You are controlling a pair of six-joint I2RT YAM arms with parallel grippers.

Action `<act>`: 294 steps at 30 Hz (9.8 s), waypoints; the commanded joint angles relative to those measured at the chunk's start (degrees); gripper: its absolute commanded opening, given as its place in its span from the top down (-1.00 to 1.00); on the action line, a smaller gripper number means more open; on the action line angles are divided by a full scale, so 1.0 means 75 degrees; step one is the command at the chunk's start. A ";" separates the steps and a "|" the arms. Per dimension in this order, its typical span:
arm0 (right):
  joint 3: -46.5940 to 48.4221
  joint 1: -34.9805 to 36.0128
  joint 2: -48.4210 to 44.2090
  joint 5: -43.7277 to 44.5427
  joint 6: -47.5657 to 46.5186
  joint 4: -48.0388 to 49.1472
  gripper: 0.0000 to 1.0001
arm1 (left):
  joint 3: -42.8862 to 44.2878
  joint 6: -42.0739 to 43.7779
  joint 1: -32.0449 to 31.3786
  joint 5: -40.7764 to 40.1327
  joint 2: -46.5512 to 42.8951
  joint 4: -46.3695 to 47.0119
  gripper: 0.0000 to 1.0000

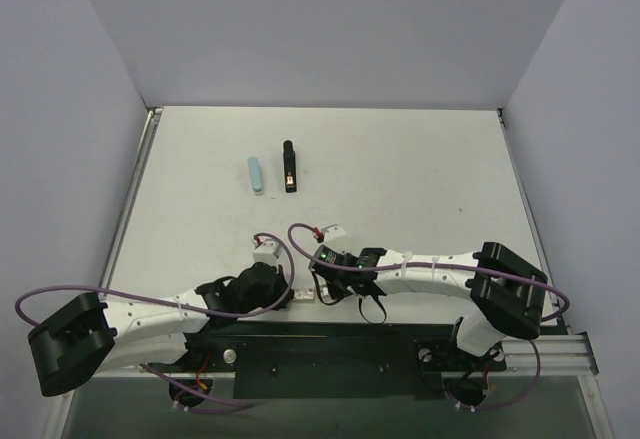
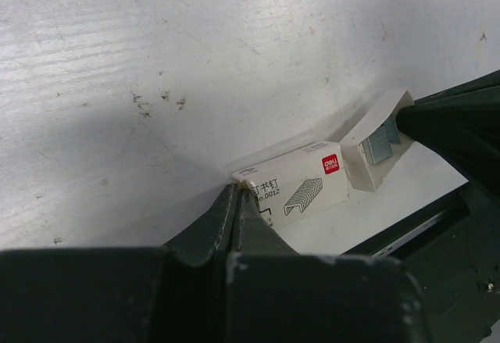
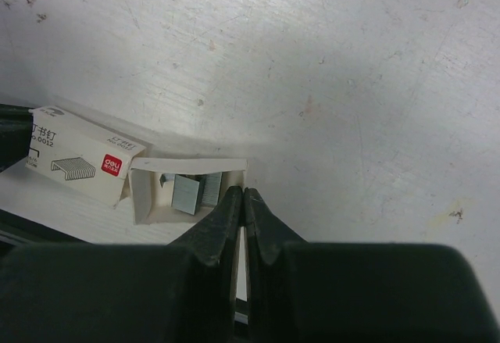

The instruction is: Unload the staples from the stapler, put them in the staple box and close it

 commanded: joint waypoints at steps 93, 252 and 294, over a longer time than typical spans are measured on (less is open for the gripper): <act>0.0726 -0.0676 0.0791 0.0666 0.0024 -0.0200 1.00 | 0.0430 -0.0358 -0.1209 -0.1583 -0.1044 -0.1842 1.00; -0.0457 0.0613 -0.0205 0.0737 0.0317 -0.0200 1.00 | 0.0161 -0.0498 -0.2275 -0.1419 0.0340 -0.0376 1.00; -0.0082 0.0930 -0.0029 0.0408 0.1102 0.0304 1.00 | 0.0512 -0.0147 -0.1936 -0.1478 0.0316 -0.0682 1.00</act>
